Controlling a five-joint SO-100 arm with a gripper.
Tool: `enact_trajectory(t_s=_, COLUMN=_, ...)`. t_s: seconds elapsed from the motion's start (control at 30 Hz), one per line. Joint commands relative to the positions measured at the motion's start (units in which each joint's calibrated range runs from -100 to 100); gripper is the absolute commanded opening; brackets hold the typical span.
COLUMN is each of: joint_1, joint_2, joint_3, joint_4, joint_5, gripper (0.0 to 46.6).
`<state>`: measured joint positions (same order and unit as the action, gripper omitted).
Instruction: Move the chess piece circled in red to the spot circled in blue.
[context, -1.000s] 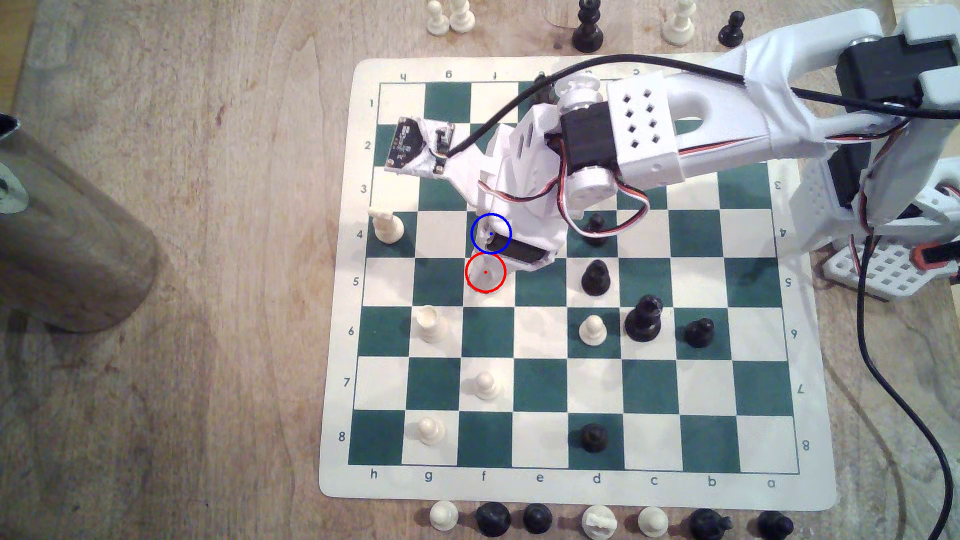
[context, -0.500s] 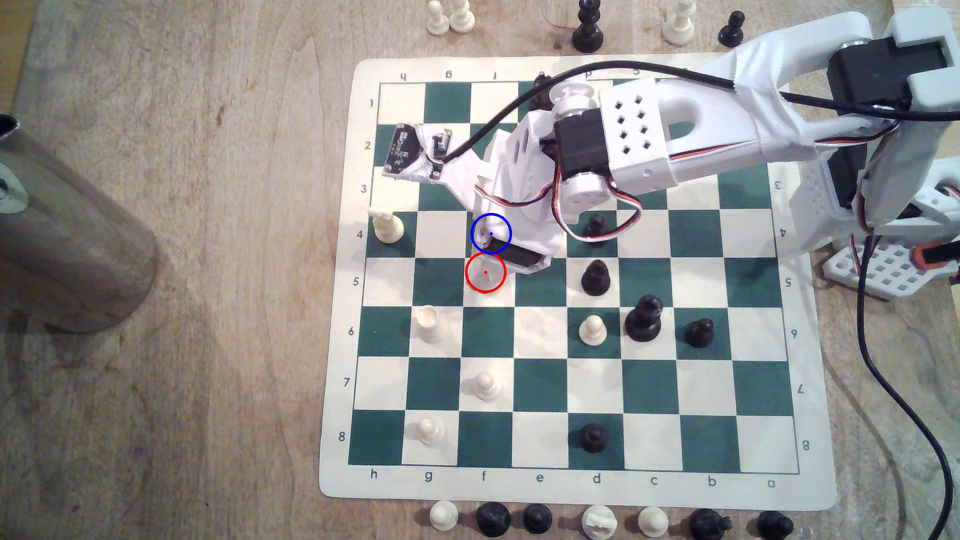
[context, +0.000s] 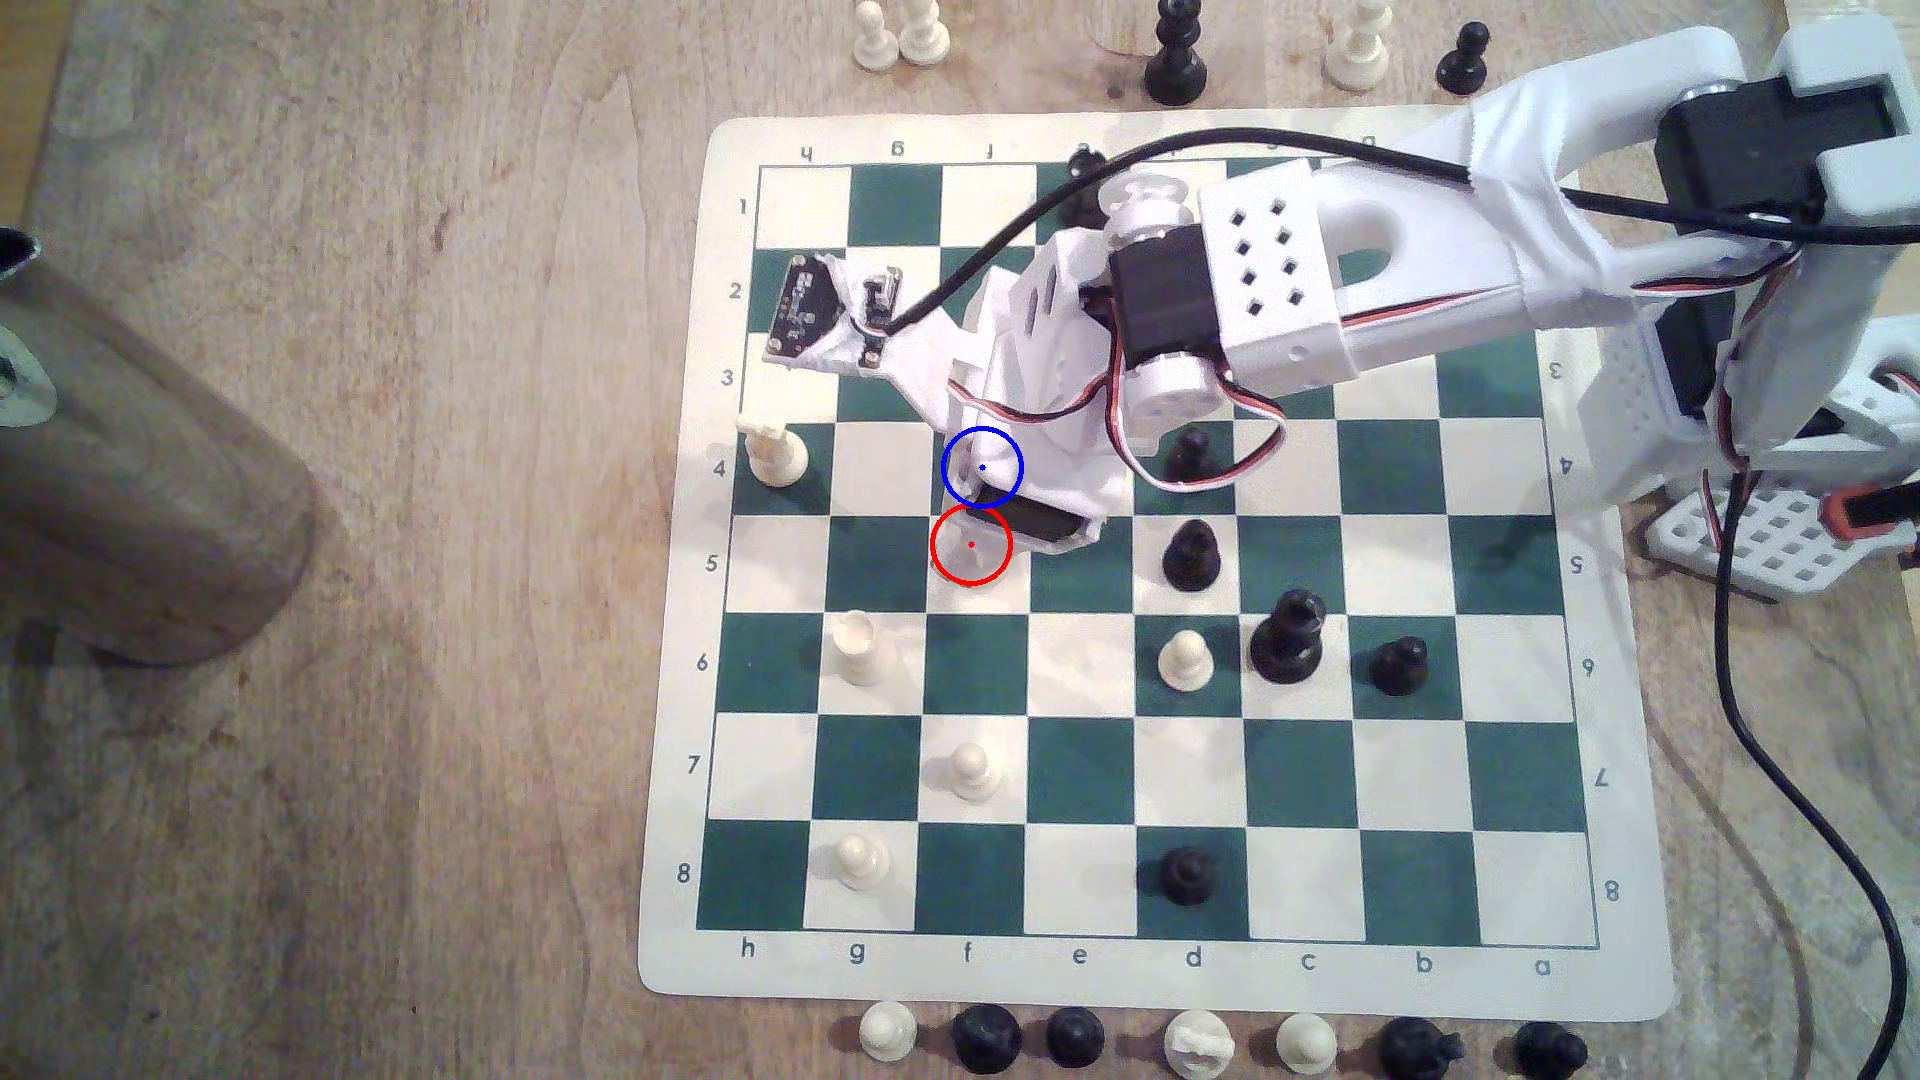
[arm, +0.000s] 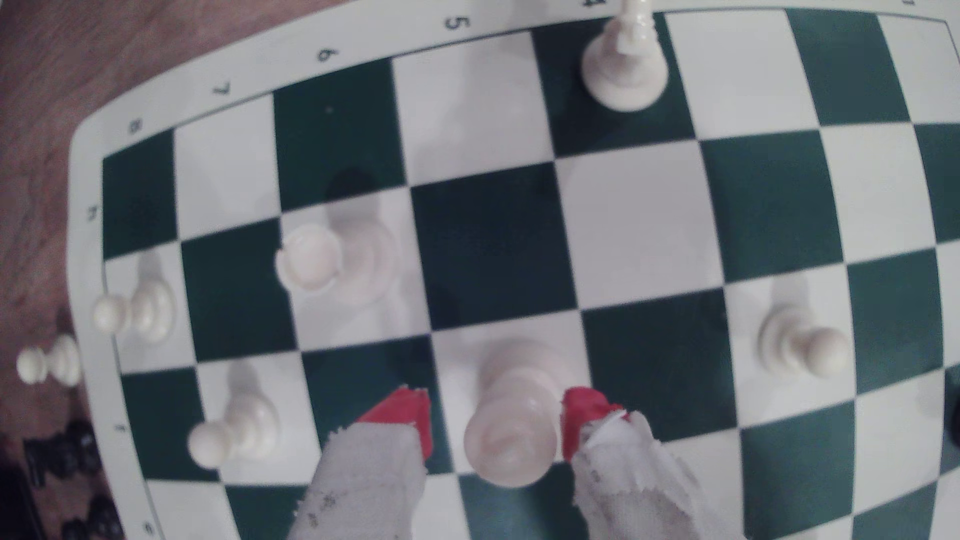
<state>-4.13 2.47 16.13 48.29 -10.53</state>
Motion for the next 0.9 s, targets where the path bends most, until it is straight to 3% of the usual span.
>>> enact_trajectory(t_s=0.0, joint_1=-0.29, joint_2=-0.94, joint_3=-2.80, joint_4=-0.62, joint_5=-0.05, gripper=10.1)
enact_trajectory(t_s=0.37, joint_1=-0.29, joint_2=-1.45, joint_3=-2.80, joint_4=-0.62, joint_5=0.10, gripper=3.9)
enact_trajectory(t_s=0.87, joint_1=-1.85, joint_2=-12.83, joint_3=-3.80, joint_4=4.95, joint_5=-0.15, gripper=2.6)
